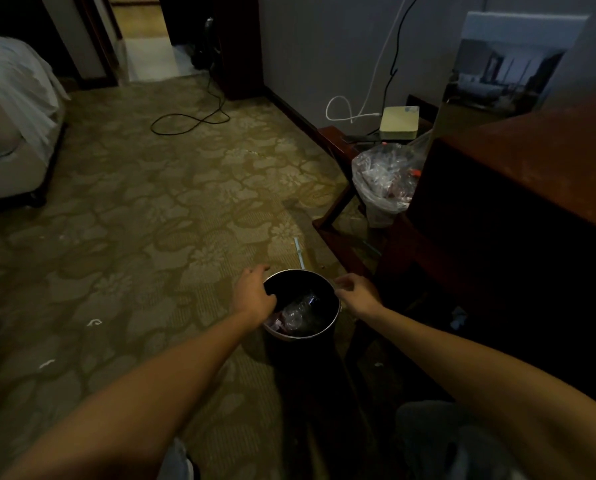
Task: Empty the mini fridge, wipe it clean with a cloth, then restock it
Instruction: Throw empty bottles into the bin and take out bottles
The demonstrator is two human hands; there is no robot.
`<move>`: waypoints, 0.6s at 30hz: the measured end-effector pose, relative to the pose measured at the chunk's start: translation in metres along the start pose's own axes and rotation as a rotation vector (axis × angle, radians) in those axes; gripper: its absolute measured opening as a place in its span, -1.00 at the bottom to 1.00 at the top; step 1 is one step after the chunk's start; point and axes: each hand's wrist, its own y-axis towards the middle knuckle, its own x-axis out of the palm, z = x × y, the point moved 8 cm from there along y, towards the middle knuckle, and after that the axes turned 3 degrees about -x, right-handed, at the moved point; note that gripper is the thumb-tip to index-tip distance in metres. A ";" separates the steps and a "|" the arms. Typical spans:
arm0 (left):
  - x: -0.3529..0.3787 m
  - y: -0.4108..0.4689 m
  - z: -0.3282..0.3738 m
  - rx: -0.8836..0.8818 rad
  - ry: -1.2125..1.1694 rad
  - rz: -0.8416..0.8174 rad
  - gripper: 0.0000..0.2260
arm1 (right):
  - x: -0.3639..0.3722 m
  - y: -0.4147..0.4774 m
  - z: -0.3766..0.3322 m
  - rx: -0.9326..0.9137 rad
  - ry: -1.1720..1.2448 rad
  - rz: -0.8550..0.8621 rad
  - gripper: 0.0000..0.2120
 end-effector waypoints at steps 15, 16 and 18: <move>-0.056 -0.041 0.041 0.098 0.106 -0.008 -0.44 | -0.035 -0.055 -0.063 -0.171 -0.205 -0.099 -0.65; -0.061 -0.046 0.046 0.099 0.105 -0.007 -0.44 | -0.041 -0.062 -0.070 -0.188 -0.206 -0.079 -0.65; -0.072 -0.057 0.056 0.108 0.095 -0.006 -0.46 | -0.054 -0.076 -0.083 -0.225 -0.214 -0.052 -0.64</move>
